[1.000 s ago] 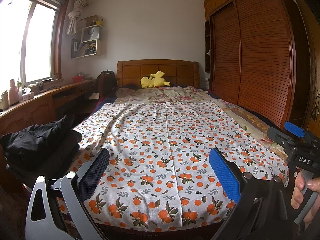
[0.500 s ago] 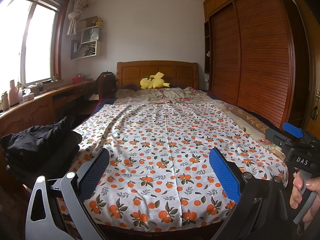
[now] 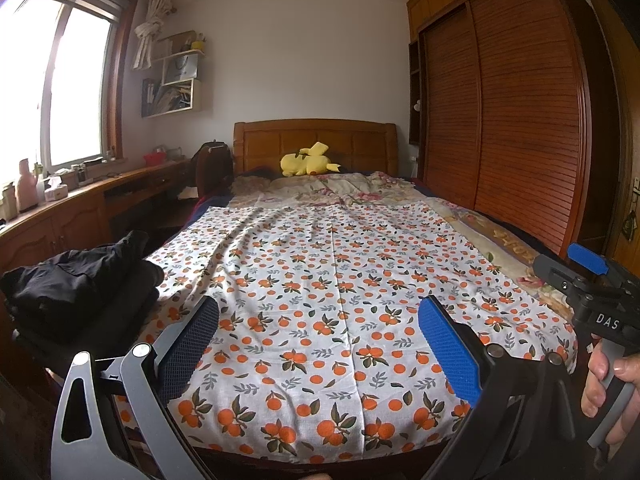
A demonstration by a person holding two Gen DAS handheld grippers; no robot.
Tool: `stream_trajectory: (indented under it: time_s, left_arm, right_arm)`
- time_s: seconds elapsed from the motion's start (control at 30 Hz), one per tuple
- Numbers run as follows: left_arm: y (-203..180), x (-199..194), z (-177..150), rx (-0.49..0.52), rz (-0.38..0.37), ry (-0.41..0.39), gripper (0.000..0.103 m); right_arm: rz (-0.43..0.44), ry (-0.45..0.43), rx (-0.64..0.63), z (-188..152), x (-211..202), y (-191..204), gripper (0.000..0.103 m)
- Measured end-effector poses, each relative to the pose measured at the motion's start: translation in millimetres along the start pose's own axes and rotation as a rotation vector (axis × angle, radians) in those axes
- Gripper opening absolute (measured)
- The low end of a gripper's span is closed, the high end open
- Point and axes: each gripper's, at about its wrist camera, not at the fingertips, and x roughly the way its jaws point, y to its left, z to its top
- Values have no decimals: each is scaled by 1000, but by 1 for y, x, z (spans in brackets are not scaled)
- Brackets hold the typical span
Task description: Fold large clothes
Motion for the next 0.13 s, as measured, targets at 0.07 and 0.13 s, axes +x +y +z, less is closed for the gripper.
stream_trajectory:
  time_s: [0.07, 0.13]
  left_arm:
    - [0, 0, 0, 1, 0, 0, 100]
    - [0, 1, 0, 1, 1, 0, 100]
  right_arm:
    - [-1, 0, 0, 0, 0, 0, 95]
    - [-1, 0, 0, 0, 0, 0, 95]
